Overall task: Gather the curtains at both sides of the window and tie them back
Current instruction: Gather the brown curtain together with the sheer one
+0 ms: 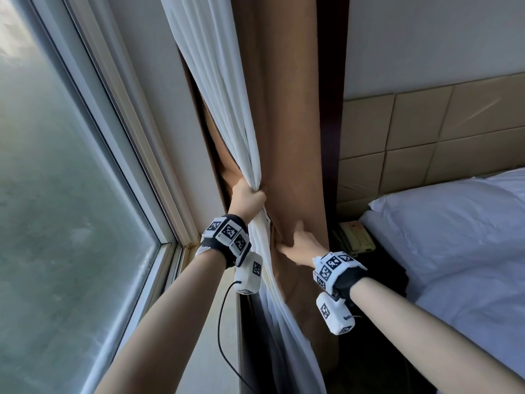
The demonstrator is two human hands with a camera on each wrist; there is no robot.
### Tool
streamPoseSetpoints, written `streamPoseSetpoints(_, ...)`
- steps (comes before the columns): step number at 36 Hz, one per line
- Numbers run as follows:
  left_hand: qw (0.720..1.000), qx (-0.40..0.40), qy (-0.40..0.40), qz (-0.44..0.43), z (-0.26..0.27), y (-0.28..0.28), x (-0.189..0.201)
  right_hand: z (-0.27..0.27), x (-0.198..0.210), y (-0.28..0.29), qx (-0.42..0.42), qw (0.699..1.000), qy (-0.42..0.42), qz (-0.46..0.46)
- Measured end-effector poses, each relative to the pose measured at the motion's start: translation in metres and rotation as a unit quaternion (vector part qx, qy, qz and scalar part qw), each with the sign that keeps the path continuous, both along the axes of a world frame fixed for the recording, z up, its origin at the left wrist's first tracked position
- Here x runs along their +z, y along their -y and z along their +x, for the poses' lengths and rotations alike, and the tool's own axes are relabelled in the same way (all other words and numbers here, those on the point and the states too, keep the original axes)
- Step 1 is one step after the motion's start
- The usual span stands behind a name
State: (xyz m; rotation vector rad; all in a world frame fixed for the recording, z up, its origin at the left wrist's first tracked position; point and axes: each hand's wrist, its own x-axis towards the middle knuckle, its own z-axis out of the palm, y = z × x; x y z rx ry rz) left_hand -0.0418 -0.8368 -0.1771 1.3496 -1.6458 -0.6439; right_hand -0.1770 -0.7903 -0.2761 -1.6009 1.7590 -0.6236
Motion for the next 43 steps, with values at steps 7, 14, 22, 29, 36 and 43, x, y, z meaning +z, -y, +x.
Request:
streamPoseSetpoints(7,1.0,0.002,0.021,0.006,0.003,0.005,0.0,0.007,-0.011,-0.003,0.018,0.991,0.11,0.077)
streamPoseSetpoints(14,0.999,0.006,0.038,0.035,0.015,0.008,0.006,-0.014,0.055,-0.043,0.178,0.907,0.345,0.164)
streamPoseSetpoints(22,0.993,-0.051,0.017,0.103,0.029,0.008,0.016,-0.055,0.068,-0.037,0.29,0.856,0.355,0.24)
streamPoseSetpoints(29,0.993,-0.059,0.018,0.099,0.043,-0.005,0.019,-0.071,0.041,-0.005,0.082,0.993,-0.066,0.057)
streamPoseSetpoints(36,0.993,-0.064,0.018,0.1,0.038,-0.006,0.017,-0.076,0.061,0.029,-0.085,0.99,-0.046,-0.103)
streamPoseSetpoints(43,0.993,-0.069,0.033,0.085,0.03,-0.007,0.018,-0.064,0.083,0.045,-0.074,0.986,0.055,-0.142)
